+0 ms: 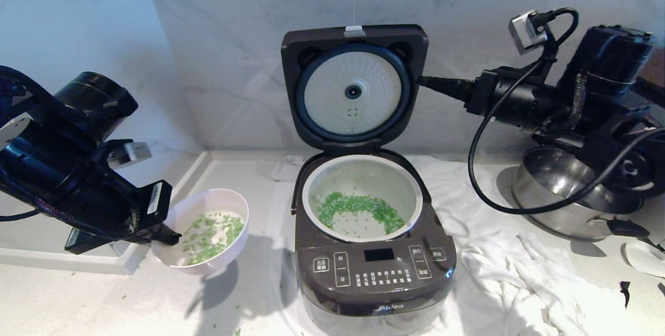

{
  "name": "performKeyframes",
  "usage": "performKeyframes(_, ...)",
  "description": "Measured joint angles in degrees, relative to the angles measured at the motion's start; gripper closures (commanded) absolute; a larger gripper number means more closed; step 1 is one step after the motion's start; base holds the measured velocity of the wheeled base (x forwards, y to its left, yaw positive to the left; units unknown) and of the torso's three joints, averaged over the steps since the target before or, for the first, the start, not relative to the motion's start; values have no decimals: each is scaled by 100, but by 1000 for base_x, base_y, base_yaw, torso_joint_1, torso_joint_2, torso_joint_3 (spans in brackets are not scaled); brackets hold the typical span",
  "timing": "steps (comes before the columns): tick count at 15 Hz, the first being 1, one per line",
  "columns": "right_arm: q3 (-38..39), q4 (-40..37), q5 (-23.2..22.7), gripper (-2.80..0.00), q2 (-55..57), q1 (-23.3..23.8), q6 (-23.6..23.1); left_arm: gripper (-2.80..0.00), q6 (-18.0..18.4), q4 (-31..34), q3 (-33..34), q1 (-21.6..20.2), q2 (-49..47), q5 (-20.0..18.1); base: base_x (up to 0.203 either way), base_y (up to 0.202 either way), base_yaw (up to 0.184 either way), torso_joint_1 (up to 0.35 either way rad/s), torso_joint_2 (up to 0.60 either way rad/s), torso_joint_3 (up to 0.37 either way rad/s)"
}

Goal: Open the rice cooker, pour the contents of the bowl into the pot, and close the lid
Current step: Pour the water from the bowl into the rice cooker

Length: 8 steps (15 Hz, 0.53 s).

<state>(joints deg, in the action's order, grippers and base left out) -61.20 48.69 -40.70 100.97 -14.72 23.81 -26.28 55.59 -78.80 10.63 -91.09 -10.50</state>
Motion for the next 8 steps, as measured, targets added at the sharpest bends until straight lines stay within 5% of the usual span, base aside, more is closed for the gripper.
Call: performKeyframes(8, 2464, -79, 933, 0, -2990, -6, -46, 0, 33, -5, 48, 6, 96, 65, 0, 0, 0, 0, 0, 0)
